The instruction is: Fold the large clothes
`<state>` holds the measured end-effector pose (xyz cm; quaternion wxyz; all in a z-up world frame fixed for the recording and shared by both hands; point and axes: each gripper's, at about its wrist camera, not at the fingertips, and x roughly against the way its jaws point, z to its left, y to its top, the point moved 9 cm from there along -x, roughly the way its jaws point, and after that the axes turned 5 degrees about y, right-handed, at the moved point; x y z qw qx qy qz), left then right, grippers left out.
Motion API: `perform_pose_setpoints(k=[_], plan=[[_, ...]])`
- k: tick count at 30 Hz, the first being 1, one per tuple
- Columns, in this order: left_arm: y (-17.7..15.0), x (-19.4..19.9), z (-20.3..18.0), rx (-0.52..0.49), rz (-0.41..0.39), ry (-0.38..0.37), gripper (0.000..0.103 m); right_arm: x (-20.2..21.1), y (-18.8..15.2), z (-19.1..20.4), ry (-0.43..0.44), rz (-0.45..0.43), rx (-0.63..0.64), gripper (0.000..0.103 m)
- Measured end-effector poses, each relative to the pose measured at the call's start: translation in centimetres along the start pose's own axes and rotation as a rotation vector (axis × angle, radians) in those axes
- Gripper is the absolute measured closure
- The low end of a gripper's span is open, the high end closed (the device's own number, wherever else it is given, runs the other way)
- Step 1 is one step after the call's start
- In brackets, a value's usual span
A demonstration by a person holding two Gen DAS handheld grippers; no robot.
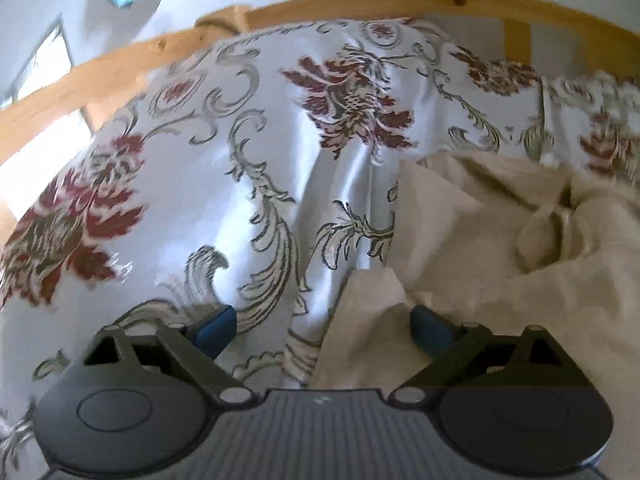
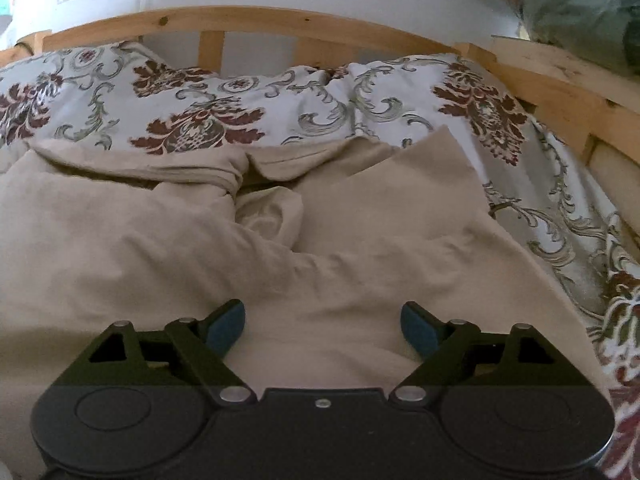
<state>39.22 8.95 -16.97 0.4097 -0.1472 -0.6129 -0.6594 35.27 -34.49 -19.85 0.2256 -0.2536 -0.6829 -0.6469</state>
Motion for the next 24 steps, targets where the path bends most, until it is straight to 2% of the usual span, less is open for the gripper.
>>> perform_pose_setpoints(k=[3,4,6,8,11,14,17,21,24], plan=[[0.7,2.8,0.7,0.098,0.038,-0.102,0.003,2.7,1.9,1.4,0.030,-0.109,-0.010,0.019],[0.9,4.0,0.9,0.125,0.038,-0.133,0.001,3.6,2.7,2.0,0.030,-0.157,0.008,0.013],[1.0,6.6,1.2,0.140,0.039,-0.166,0.001,4.6,4.4,3.8,0.044,-0.249,0.068,0.000],[0.5,9.3,1.0,0.122,0.047,-0.209,0.001,4.5,5.7,6.1,0.071,-0.292,0.140,0.001],[-1.4,12.5,0.6,0.136,0.068,-0.280,0.000,2.5,6.7,9.1,0.112,-0.295,0.219,0.001],[-4.6,13.8,-0.5,0.147,0.112,-0.366,0.000,0.0,7.1,10.5,0.104,-0.297,0.266,0.001],[-6.7,13.5,-2.0,0.111,0.168,-0.405,0.000,-2.5,6.6,10.1,0.124,-0.251,0.209,0.003],[-7.5,12.2,-3.3,0.101,0.222,-0.455,0.000,-4.7,5.0,9.3,0.161,-0.172,0.125,0.003],[-9.0,11.0,-3.5,0.145,0.308,-0.468,0.000,-3.6,5.2,9.2,0.176,-0.208,0.117,0.009]])
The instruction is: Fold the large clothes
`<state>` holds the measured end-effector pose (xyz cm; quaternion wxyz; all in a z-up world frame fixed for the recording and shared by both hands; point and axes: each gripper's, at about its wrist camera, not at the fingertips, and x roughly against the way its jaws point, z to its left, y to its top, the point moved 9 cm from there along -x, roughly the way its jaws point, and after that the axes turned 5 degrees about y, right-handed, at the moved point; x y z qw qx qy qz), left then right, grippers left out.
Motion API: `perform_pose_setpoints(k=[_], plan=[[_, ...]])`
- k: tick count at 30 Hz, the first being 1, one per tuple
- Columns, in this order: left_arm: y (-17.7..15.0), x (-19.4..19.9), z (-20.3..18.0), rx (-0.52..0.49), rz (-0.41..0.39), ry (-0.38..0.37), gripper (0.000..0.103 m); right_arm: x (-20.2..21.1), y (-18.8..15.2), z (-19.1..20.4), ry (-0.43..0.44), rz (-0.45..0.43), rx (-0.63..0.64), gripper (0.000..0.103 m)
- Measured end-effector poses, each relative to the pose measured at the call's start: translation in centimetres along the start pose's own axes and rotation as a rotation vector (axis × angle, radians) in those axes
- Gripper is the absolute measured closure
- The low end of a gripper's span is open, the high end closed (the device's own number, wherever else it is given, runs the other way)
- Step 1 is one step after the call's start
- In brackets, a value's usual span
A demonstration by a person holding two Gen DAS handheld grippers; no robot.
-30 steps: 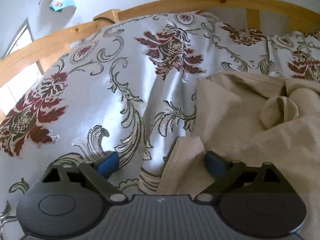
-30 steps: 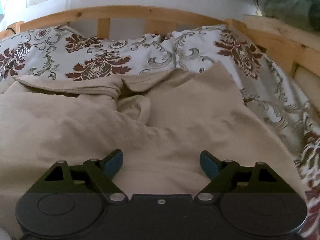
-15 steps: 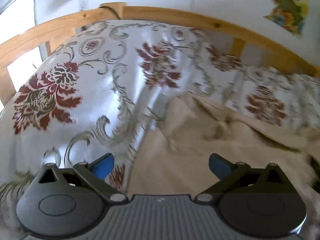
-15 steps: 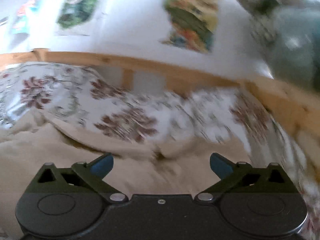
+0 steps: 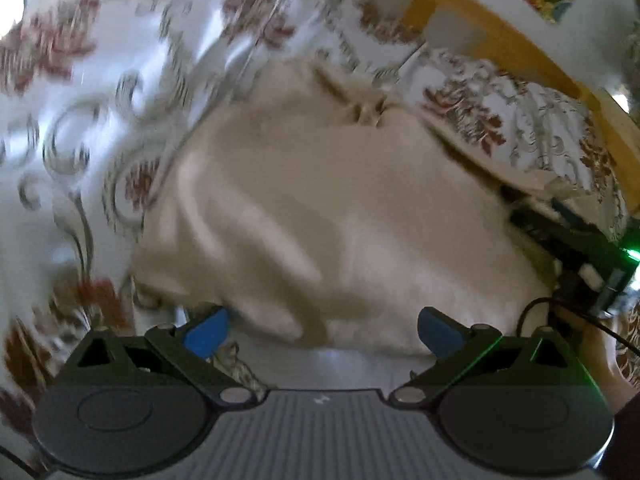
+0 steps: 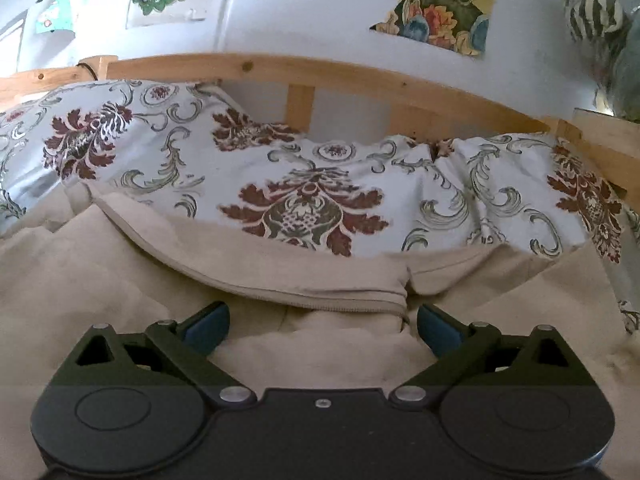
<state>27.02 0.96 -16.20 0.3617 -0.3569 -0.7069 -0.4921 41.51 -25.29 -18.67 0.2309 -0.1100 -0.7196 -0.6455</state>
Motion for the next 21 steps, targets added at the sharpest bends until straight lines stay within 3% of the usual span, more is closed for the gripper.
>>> perform_pose_setpoints(k=[3,6,9,12,15,21], plan=[[-0.7,-1.0,0.5,0.084,0.077,-0.064,0.000,2.1,1.9,0.3,-0.006,-0.108,0.006,0.007],[-1.0,-2.0,0.5,0.118,0.096,-0.093,0.000,2.5,3.9,0.1,-0.083,-0.171,0.039,0.001],[-0.9,-2.2,0.7,0.134,0.075,-0.101,0.000,0.4,3.2,-0.9,-0.132,-0.095,0.027,0.001],[-0.5,-2.3,0.7,0.150,0.061,-0.115,0.000,-2.2,0.9,-1.5,-0.099,0.034,-0.020,0.002],[-0.2,-2.5,0.8,0.170,0.048,-0.126,0.000,-3.7,-0.2,-1.7,-0.066,0.100,-0.048,0.001],[0.6,-2.7,1.8,0.267,0.023,-0.137,0.000,-2.1,0.7,-2.1,-0.039,0.071,-0.067,0.001]])
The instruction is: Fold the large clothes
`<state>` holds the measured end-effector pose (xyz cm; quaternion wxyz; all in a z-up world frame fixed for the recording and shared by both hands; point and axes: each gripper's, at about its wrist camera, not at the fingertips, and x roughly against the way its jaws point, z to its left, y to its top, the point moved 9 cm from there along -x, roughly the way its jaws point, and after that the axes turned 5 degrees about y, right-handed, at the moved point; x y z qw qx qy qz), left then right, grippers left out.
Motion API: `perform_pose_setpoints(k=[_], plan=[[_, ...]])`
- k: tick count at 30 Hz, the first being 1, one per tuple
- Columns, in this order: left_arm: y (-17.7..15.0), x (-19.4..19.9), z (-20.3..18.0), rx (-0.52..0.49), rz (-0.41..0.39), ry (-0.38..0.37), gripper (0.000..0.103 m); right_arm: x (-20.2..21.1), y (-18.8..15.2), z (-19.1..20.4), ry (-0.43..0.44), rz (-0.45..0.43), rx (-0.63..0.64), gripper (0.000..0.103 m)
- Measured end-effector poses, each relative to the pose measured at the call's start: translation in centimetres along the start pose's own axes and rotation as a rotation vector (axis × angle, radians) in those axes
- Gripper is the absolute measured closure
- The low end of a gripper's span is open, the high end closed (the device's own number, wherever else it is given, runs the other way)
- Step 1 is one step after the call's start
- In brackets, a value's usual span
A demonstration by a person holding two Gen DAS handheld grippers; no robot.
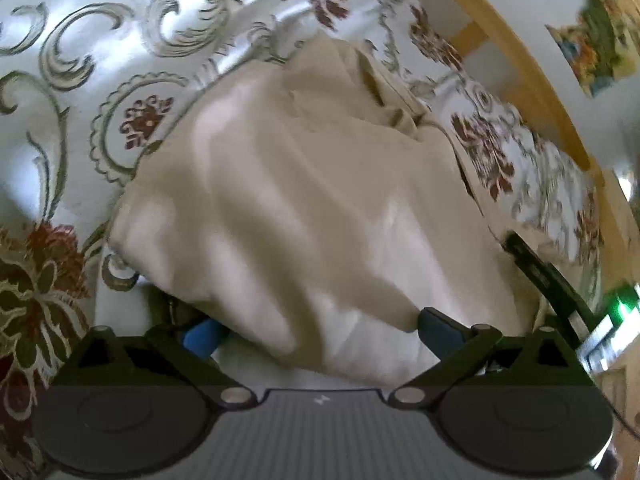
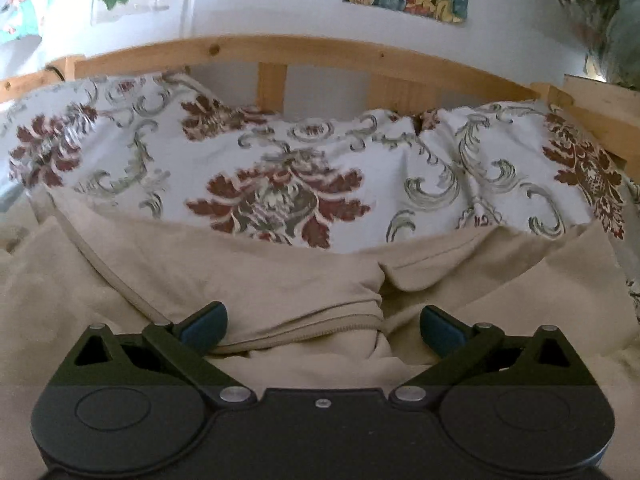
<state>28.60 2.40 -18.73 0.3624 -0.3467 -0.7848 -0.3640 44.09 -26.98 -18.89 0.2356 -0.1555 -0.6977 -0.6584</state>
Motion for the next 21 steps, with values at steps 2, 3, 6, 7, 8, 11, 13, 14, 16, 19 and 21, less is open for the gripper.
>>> perform_pose_setpoints(k=[2,3,6,7,8,11,13,14,16,19,21], plan=[[0.2,-0.2,0.1,0.022,-0.003,0.004,0.000,2.2,0.8,-0.2,-0.038,-0.021,0.041,0.001],[0.3,-0.2,0.3,0.029,-0.002,0.006,0.000,3.2,1.0,-0.3,-0.062,-0.014,0.069,0.001],[0.5,-0.4,0.2,0.037,-0.001,0.018,0.000,6.9,1.1,-1.5,-0.133,0.026,0.073,0.001],[0.4,-0.4,0.1,0.033,-0.001,0.024,0.000,8.0,0.8,-2.1,-0.146,0.049,0.039,0.001],[0.4,-0.4,0.0,0.026,-0.002,0.028,0.000,9.3,0.4,-2.6,-0.159,0.073,-0.018,0.001],[0.4,-0.8,-0.5,0.012,-0.010,0.038,0.000,13.0,-1.3,-3.4,-0.127,0.132,-0.210,0.001],[0.5,-0.8,-0.4,0.013,-0.008,0.039,0.000,14.9,-2.9,-3.3,-0.088,0.176,-0.346,0.001],[0.5,-0.7,-0.4,0.013,-0.007,0.039,0.000,15.8,-3.9,-3.2,-0.067,0.200,-0.432,0.001],[0.5,-0.8,-0.3,0.011,-0.006,0.039,0.000,16.8,-5.6,-3.1,-0.029,0.233,-0.597,0.001],[0.5,-0.7,-0.1,0.007,-0.007,0.038,0.000,17.4,-8.2,-4.3,-0.051,0.267,-0.811,0.001],[0.5,-0.8,0.1,0.008,-0.005,0.036,0.000,17.4,-9.4,-5.7,-0.099,0.259,-0.899,0.002]])
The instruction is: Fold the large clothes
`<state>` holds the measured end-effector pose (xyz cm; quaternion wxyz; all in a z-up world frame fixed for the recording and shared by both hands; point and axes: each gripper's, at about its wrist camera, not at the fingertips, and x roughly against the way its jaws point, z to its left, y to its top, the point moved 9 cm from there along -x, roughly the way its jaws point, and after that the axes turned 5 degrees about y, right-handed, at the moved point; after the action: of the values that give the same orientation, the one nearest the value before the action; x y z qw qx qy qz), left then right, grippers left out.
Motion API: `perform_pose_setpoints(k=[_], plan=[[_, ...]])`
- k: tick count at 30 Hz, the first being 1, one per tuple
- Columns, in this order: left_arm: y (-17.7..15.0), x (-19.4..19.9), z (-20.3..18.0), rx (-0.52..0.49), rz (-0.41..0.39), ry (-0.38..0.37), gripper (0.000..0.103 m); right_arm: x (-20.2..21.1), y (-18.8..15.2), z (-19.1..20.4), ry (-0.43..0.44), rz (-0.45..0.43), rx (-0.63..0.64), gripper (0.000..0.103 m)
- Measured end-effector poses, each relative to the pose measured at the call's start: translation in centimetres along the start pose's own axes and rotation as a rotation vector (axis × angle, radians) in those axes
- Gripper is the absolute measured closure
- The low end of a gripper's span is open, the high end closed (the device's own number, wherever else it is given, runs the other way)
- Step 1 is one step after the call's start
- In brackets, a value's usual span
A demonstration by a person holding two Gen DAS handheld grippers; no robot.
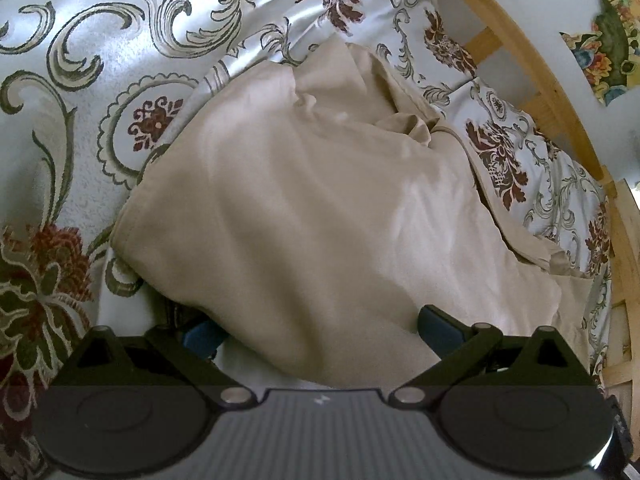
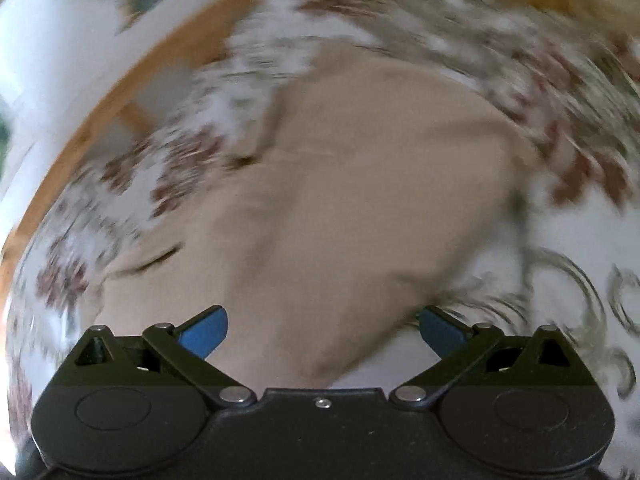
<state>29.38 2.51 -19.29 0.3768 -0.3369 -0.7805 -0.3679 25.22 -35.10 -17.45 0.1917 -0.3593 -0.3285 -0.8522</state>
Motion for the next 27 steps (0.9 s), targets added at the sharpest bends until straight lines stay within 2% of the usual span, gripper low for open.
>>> perform_pose_setpoints(k=[5,6,7,8,9,10,11,12,13,14,15,17,22,24,27], plan=[[0.3,0.0,0.4,0.030,0.002,-0.018,0.000,-0.9,1.8,-2.4,-0.009,-0.118,-0.126,0.008],[0.4,0.0,0.6,0.037,0.003,-0.023,0.000,-1.1,2.2,-2.5,-0.015,-0.144,-0.132,0.015],[0.4,0.1,0.7,0.045,0.003,-0.027,0.003,-0.9,2.5,-2.8,-0.019,-0.164,-0.139,0.026],[0.6,0.3,0.9,0.052,-0.006,-0.020,0.011,-0.8,2.6,-3.0,-0.024,-0.173,-0.145,0.033],[0.7,0.6,1.1,0.061,-0.023,-0.012,0.016,-0.7,2.6,-3.2,-0.030,-0.176,-0.151,0.049],[0.9,1.0,1.2,0.070,-0.041,-0.010,0.025,-0.6,2.5,-3.6,-0.038,-0.175,-0.160,0.069],[1.0,1.2,1.2,0.070,-0.049,-0.013,0.035,-0.4,2.5,-4.0,-0.036,-0.179,-0.183,0.076],[1.1,1.3,1.1,0.067,-0.056,-0.019,0.040,0.1,2.4,-4.5,-0.018,-0.179,-0.212,0.085],[1.3,1.5,1.2,0.065,-0.070,-0.013,0.059,0.3,2.4,-4.8,0.007,-0.180,-0.247,0.091],[1.5,1.8,1.4,0.065,-0.084,0.008,0.083,0.5,2.6,-5.1,0.018,-0.181,-0.258,0.093],[1.6,1.9,1.7,0.071,-0.090,0.022,0.088,0.9,2.5,-4.9,0.020,-0.184,-0.249,0.096],[1.8,2.4,2.0,0.112,-0.101,-0.005,0.095,1.6,2.6,-4.3,0.007,-0.195,-0.210,0.099],[2.7,5.2,2.0,0.110,-0.172,-0.011,0.099,5.1,1.7,-2.8,0.002,-0.209,-0.161,0.102],[2.8,5.7,2.0,0.097,-0.174,-0.002,0.099,6.4,0.8,-2.8,-0.017,-0.221,-0.132,0.102],[2.6,4.5,2.3,0.080,-0.144,0.051,0.094,6.1,0.2,-3.2,-0.052,-0.190,-0.116,0.100]])
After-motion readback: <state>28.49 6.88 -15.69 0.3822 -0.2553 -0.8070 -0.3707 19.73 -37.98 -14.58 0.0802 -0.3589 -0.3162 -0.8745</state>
